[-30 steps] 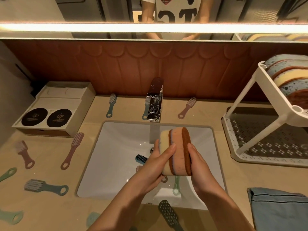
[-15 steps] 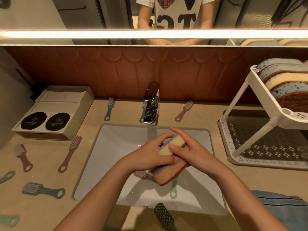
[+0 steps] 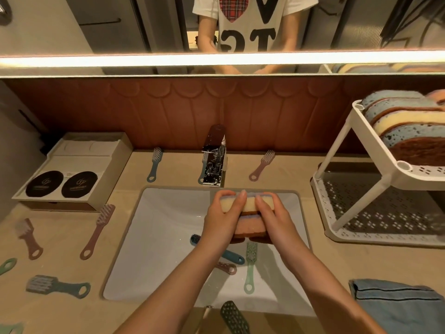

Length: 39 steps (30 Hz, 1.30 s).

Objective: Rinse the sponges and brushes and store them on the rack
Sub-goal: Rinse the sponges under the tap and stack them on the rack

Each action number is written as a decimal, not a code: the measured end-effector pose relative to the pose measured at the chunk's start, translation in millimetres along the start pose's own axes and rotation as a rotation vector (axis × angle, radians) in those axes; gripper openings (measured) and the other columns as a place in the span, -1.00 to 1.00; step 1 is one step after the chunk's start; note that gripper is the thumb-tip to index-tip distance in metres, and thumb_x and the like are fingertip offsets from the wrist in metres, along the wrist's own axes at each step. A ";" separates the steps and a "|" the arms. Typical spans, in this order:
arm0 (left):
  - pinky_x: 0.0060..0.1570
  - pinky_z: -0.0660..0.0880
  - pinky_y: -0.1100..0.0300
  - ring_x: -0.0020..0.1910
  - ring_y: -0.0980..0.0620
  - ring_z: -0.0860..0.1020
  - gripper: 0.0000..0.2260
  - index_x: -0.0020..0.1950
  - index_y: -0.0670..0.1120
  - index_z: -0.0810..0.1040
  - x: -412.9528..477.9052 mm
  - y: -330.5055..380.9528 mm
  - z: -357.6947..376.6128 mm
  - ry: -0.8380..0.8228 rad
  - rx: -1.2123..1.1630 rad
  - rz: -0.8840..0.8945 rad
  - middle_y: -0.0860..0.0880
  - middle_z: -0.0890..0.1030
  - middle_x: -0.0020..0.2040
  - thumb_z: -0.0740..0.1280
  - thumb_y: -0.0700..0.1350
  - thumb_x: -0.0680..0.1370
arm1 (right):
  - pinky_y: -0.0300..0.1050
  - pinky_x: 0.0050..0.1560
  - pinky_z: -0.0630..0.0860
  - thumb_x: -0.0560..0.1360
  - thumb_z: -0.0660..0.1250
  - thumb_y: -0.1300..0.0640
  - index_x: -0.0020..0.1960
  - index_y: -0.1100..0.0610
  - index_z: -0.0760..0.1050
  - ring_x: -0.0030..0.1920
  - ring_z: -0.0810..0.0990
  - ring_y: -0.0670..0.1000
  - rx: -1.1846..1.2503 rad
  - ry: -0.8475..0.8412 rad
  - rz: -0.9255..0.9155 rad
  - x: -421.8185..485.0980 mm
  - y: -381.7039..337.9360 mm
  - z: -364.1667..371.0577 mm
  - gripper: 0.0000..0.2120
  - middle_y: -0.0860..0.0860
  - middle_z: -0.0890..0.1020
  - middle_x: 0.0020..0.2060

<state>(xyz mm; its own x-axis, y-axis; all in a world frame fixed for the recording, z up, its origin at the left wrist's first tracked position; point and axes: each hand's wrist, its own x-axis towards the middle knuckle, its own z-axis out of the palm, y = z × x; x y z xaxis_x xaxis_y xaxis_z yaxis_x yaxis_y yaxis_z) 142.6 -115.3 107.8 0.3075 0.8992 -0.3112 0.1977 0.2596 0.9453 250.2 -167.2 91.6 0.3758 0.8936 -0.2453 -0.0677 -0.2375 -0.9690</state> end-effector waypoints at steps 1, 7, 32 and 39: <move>-0.16 0.62 -0.09 -0.05 -0.13 0.60 -0.75 -0.04 0.12 0.46 0.2 2.3 1.5 0.012 0.011 0.014 -0.10 0.58 -0.02 0.30 0.24 0.44 | -0.04 -0.23 0.59 0.54 0.18 -0.08 0.07 0.00 0.41 -0.09 0.63 0.08 -0.017 -0.008 -0.012 0.8 -2.7 -0.7 -0.80 0.09 0.60 -0.08; -0.33 0.56 0.07 -0.23 -0.01 0.59 -0.81 -0.22 0.10 0.49 0.6 11.6 9.4 0.035 0.247 0.164 0.01 0.58 -0.26 0.24 0.12 0.54 | 0.02 -0.08 0.53 0.53 0.16 -0.17 -0.08 0.04 0.47 -0.12 0.61 0.01 -0.230 0.056 -0.116 8.6 -9.0 -3.0 -0.71 0.02 0.64 -0.19; -0.42 0.57 0.16 -0.29 0.01 0.58 -0.84 -0.14 -0.01 0.49 6.7 43.9 20.6 -0.075 0.152 0.188 -0.06 0.56 -0.21 0.26 0.04 0.55 | -0.04 -0.22 0.62 0.55 0.13 -0.13 0.14 -0.14 0.35 -0.04 0.60 0.03 -0.246 -0.077 -0.064 3.6 -36.3 -51.8 -0.81 0.00 0.55 -0.02; -0.26 0.58 0.07 -0.04 -0.08 0.59 -0.71 0.24 0.00 0.44 3.3 62.2 19.8 -0.236 -0.178 -0.105 -0.17 0.56 0.11 0.27 0.02 0.54 | -0.40 -0.22 0.54 0.49 0.28 -0.06 0.40 -0.14 0.16 -0.13 0.54 -0.35 -0.276 -0.110 -0.131 -11.0 -66.0 -85.6 -0.46 -0.26 0.44 -0.03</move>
<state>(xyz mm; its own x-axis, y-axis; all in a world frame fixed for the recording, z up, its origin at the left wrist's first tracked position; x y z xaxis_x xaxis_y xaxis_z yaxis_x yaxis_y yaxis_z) 174.4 -103.2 163.6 0.5056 0.7629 -0.4029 0.0805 0.4233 0.9024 329.6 -193.9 160.8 0.2618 0.9557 -0.1347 0.2337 -0.1982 -0.9519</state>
